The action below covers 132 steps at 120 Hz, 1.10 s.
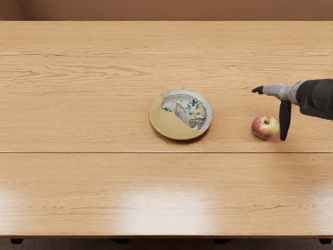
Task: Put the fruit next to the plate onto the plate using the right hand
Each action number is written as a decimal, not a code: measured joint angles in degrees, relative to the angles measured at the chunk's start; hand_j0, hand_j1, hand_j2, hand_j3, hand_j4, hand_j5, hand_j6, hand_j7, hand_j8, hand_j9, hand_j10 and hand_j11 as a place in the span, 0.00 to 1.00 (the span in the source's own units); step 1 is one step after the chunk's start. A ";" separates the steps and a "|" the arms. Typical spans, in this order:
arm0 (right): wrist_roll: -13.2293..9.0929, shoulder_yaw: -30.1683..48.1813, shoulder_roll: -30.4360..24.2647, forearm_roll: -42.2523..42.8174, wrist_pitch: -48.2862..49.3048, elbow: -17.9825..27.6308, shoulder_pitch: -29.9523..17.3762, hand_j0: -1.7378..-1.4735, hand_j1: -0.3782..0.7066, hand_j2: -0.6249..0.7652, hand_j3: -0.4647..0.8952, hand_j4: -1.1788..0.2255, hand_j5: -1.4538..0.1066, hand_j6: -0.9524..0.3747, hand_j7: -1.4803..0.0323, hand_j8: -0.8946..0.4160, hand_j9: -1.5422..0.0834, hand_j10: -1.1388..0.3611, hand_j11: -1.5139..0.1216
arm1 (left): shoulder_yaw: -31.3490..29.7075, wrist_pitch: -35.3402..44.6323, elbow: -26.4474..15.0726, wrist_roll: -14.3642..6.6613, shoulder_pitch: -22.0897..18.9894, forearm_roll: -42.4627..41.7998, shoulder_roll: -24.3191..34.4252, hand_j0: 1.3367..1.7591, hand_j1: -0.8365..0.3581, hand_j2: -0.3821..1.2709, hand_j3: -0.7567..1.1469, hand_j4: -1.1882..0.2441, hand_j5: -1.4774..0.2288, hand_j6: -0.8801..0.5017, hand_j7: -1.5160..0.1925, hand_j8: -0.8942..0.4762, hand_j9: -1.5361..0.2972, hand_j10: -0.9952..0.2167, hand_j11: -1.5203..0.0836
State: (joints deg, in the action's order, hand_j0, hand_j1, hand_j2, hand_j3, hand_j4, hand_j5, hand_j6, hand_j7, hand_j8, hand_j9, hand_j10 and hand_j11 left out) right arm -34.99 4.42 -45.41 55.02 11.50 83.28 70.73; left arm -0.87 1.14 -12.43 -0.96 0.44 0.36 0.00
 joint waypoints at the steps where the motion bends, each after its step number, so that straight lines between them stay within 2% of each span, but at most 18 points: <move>1: 0.00 -0.01 0.09 0.23 -0.21 -0.01 -0.16 0.30 0.05 0.45 0.34 0.82 0.91 0.69 0.96 0.66 0.93 0.74 0.91 | 0.00 0.00 0.00 0.00 0.00 0.00 0.00 0.76 0.99 0.23 0.40 0.83 0.87 0.64 0.89 0.65 0.84 0.82 0.95; 25: -0.01 -0.09 1.55 2.77 -3.53 0.32 -2.56 0.30 0.14 0.44 0.34 0.76 0.84 0.63 0.89 0.60 0.86 0.69 0.84 | 0.00 0.00 0.00 0.00 0.00 0.00 0.00 0.76 0.99 0.23 0.40 0.83 0.87 0.64 0.89 0.65 0.84 0.82 0.95; 43: -0.01 -0.46 1.13 5.38 -9.31 4.02 -4.46 0.30 0.17 0.43 0.34 0.74 0.82 0.61 0.86 0.57 0.84 0.67 0.82 | 0.00 0.00 0.00 0.00 0.00 0.00 0.00 0.76 0.99 0.23 0.40 0.83 0.87 0.64 0.89 0.65 0.84 0.82 0.95; 60: -0.01 -2.12 0.70 7.70 -13.90 5.31 -6.07 0.30 0.19 0.43 0.34 0.73 0.81 0.60 0.85 0.56 0.83 0.66 0.81 | 0.00 0.00 0.00 0.00 0.00 0.00 0.00 0.76 0.99 0.23 0.40 0.83 0.87 0.64 0.89 0.65 0.84 0.82 0.95; 91: -0.01 -2.80 0.47 9.45 -16.78 5.36 -8.84 0.30 0.20 0.43 0.34 0.72 0.80 0.59 0.84 0.56 0.82 0.65 0.80 | 0.00 0.00 0.00 0.00 0.00 0.00 0.00 0.76 0.99 0.23 0.40 0.83 0.87 0.64 0.89 0.65 0.84 0.82 0.95; 132: -0.01 -2.88 1.15 9.62 -17.13 4.64 -9.24 0.30 0.24 0.42 0.34 0.70 0.77 0.56 0.81 0.53 0.79 0.63 0.77 | 0.00 0.00 0.00 0.00 0.00 0.00 0.00 0.76 0.99 0.23 0.40 0.83 0.87 0.64 0.89 0.65 0.84 0.82 0.95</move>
State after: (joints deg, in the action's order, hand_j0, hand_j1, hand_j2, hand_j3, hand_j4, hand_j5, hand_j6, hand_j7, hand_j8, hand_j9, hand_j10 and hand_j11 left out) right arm -35.00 1.54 -44.26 64.64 -5.63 87.91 61.48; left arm -0.87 1.14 -12.43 -0.96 0.44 0.36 0.00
